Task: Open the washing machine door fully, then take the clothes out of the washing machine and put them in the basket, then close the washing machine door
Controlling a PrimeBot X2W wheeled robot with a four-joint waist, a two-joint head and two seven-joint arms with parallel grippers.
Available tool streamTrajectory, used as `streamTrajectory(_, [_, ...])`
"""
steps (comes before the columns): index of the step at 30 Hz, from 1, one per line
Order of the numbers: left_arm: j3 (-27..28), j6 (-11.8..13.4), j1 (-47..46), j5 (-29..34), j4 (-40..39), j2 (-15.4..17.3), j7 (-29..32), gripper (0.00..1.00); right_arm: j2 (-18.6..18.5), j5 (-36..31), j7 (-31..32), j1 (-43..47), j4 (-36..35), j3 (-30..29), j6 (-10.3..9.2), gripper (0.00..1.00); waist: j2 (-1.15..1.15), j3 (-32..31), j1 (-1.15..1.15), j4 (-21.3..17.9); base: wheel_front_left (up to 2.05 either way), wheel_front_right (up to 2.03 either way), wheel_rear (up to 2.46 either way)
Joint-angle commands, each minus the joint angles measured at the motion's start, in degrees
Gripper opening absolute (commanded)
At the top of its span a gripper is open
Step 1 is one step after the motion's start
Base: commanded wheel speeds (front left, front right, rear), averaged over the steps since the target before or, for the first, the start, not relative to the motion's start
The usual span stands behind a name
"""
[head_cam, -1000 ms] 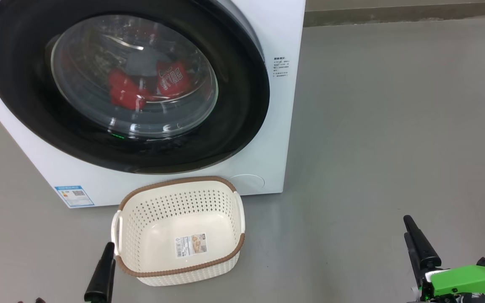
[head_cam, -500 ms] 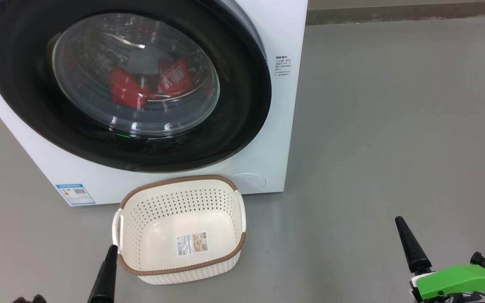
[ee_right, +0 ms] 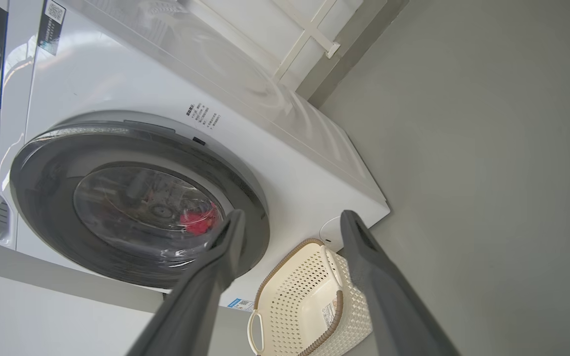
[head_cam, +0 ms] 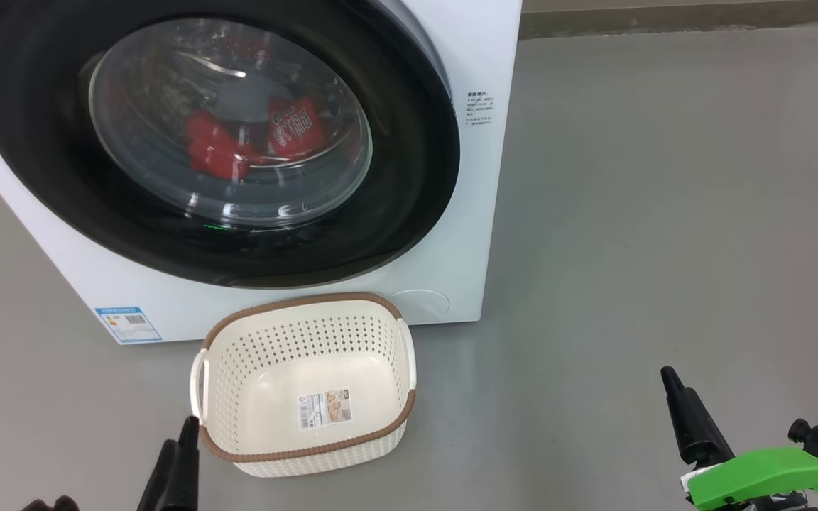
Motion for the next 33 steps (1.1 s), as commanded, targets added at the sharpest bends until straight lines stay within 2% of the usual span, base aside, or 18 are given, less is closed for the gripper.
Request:
streamTrajectory(1, [0.8, -0.2, -0.5, 3.0, -2.0, 0.8, -0.9, 1.00, -0.9, -2.6, -1.0, -0.6, -1.6, 1.0, 0.01, 1.00, 0.00, 0.0, 0.00, 0.0, 0.00, 0.00, 0.00])
streamTrajectory(33, [1.3, -0.3, 1.5, 25.6, -4.7, 1.1, -6.2, 1.00, -1.7, -21.4, -6.2, 0.6, -0.9, 2.8, 0.02, 1.00, 0.00, 0.0, 0.00, -0.1, 0.00, 0.00, 0.00])
